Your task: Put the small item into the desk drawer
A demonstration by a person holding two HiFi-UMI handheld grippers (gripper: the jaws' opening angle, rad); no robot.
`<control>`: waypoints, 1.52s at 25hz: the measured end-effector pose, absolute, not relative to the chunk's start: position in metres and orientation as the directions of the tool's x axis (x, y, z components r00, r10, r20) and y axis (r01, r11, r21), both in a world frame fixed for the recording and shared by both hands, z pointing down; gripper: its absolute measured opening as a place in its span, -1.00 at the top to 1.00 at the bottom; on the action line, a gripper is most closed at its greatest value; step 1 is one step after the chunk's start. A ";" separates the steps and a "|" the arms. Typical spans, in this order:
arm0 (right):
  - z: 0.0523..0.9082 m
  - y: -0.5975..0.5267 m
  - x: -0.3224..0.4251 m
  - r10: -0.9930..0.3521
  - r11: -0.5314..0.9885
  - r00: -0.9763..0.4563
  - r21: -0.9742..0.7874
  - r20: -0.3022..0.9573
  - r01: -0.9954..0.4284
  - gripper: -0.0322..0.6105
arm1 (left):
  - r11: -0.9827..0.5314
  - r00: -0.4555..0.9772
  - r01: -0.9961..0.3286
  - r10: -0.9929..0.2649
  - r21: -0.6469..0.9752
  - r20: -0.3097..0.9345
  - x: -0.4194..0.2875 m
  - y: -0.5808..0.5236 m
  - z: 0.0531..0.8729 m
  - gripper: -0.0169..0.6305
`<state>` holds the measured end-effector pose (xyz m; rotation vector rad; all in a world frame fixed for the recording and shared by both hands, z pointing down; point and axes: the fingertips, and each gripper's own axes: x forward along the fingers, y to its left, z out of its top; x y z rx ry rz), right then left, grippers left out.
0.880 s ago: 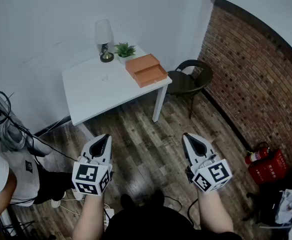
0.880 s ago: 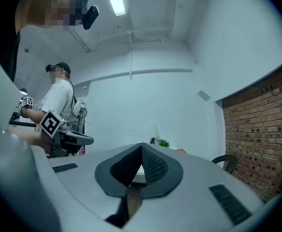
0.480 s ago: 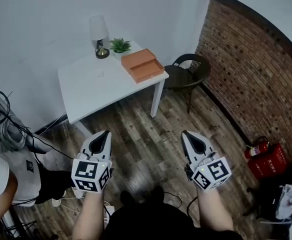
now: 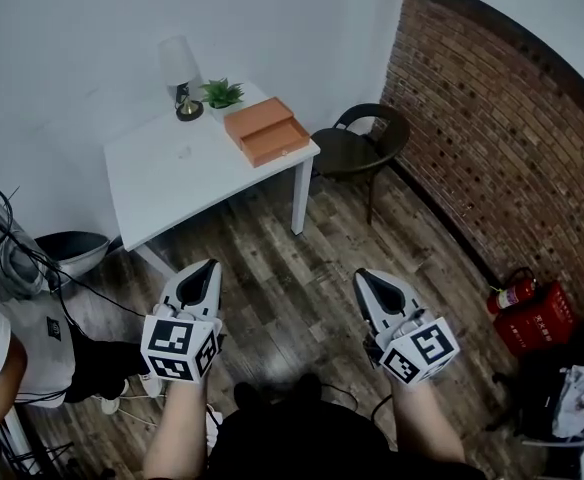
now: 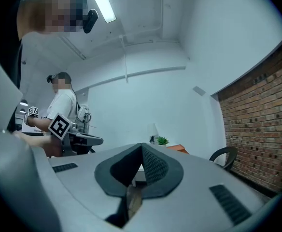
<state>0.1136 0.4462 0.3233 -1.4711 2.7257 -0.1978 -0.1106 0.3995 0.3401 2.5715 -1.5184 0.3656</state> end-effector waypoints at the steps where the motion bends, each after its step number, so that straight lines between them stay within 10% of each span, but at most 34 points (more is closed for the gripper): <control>1: 0.324 0.447 0.121 -0.831 0.547 -0.555 -0.136 0.027 -0.826 0.89 | -0.481 0.460 -0.877 -0.845 -0.011 0.273 -0.102 0.400 0.339 0.90; 22: 0.338 0.403 0.163 -0.782 0.608 -0.621 -0.161 0.047 -0.777 0.89 | -0.463 0.447 -0.886 -0.852 0.004 0.274 -0.045 0.363 0.347 0.90; 38: 0.352 0.240 0.064 -0.774 0.603 -0.623 -0.168 0.110 -0.779 0.89 | -0.474 0.470 -0.879 -0.839 0.055 0.275 -0.135 0.193 0.363 0.90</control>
